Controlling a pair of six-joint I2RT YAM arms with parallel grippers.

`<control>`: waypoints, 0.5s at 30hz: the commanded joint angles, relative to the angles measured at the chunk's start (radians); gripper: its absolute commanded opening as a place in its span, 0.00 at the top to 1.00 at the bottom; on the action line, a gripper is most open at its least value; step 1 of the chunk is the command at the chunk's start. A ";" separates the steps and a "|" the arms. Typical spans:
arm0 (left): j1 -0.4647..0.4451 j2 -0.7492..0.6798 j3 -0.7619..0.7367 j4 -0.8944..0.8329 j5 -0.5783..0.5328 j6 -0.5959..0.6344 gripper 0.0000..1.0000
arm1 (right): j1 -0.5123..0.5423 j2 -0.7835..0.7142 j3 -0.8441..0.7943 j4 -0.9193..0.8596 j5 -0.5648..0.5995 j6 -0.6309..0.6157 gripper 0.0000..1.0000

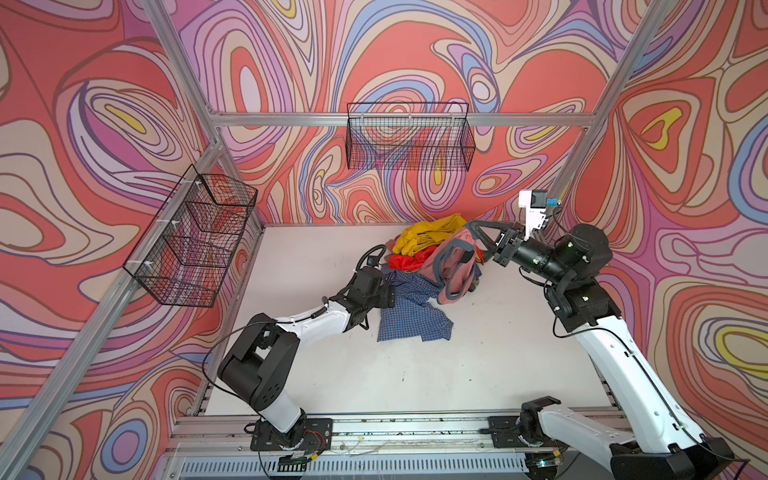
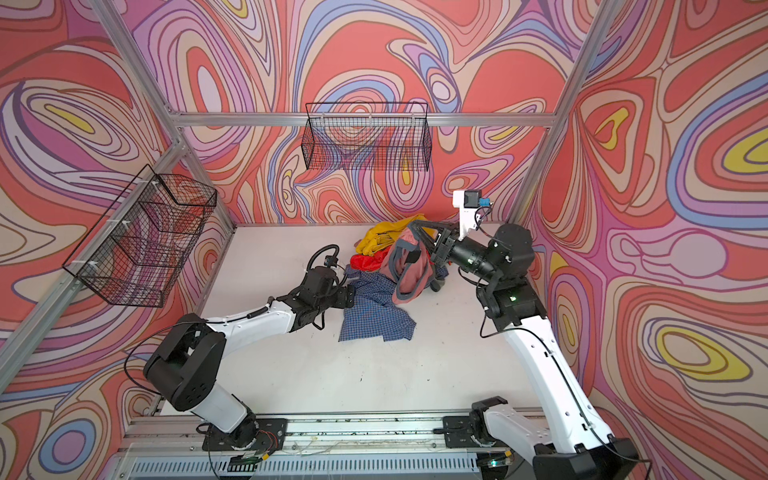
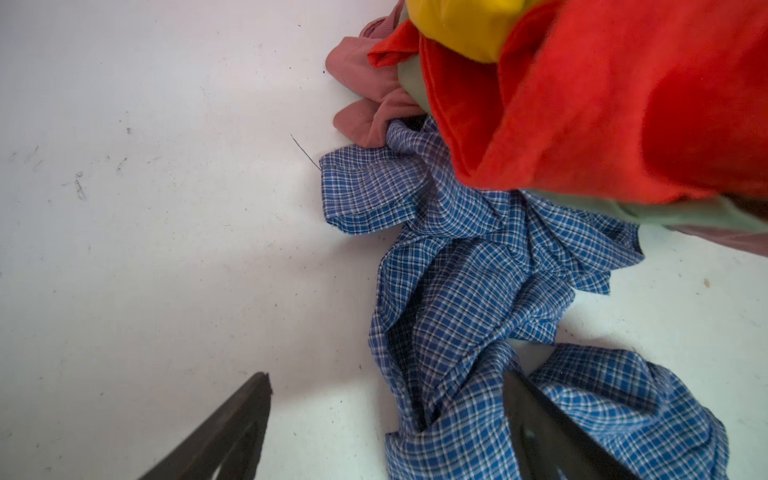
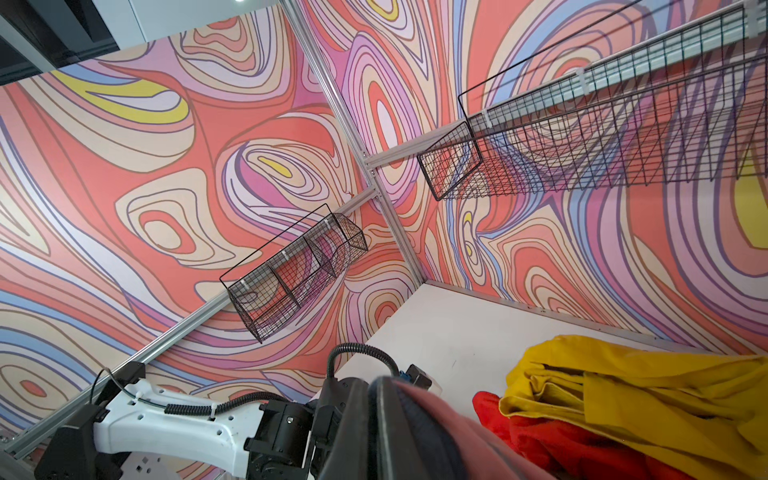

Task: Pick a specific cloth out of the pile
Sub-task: 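Grasp the raised pink shirt with the left gripper while the right gripper holds it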

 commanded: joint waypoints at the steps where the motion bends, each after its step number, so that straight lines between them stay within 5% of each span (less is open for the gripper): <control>1: -0.035 -0.050 -0.001 0.041 -0.031 0.035 0.10 | 0.007 -0.006 0.037 0.094 -0.012 0.003 1.00; 9: -0.125 -0.178 -0.023 0.095 -0.066 0.082 0.09 | 0.007 0.025 -0.040 0.084 0.050 -0.001 1.00; 15: -0.160 -0.239 0.015 0.121 0.060 0.106 0.11 | 0.007 0.070 -0.072 0.076 0.094 0.011 1.00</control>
